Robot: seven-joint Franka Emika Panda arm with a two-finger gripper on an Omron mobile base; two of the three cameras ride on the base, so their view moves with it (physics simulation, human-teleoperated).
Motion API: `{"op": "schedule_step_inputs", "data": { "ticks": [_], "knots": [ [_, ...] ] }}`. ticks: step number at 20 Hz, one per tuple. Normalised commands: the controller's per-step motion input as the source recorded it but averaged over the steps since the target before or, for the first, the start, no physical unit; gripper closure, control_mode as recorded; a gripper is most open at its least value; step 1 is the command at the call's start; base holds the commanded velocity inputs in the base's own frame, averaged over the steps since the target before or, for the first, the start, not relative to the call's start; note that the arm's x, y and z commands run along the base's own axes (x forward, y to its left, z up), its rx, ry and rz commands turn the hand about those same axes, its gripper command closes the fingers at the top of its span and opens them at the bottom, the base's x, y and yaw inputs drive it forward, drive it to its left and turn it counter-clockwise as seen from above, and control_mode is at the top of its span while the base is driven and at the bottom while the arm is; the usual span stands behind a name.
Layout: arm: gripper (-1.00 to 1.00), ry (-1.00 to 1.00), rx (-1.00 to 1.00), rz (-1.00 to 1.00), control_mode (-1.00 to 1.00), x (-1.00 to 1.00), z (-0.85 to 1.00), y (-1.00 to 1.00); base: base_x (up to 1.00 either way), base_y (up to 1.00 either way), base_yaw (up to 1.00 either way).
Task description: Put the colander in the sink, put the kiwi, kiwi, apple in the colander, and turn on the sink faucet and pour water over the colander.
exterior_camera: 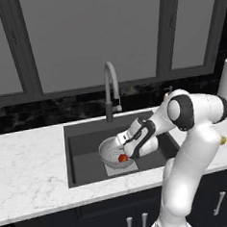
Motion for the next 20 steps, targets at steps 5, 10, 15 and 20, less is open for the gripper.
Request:
{"op": "schedule_step_inputs", "data": {
  "ticks": [5,10,15,20],
  "knots": [
    [1.00,0.14,0.00,0.00,-1.00,0.49,-0.69,0.02,0.00,0.00,0.00],
    [1.00,0.07,0.00,0.00,-1.00,0.22,-0.81,-0.02,0.00,0.00,0.00],
    [-1.00,0.02,0.02,0.00,-1.00,0.00,-0.55,-0.40,0.00,0.00,0.00],
    [-1.00,0.00,0.13,0.00,-1.00,0.00,-0.01,-0.42,0.00,0.00,0.00]
  ]
}}
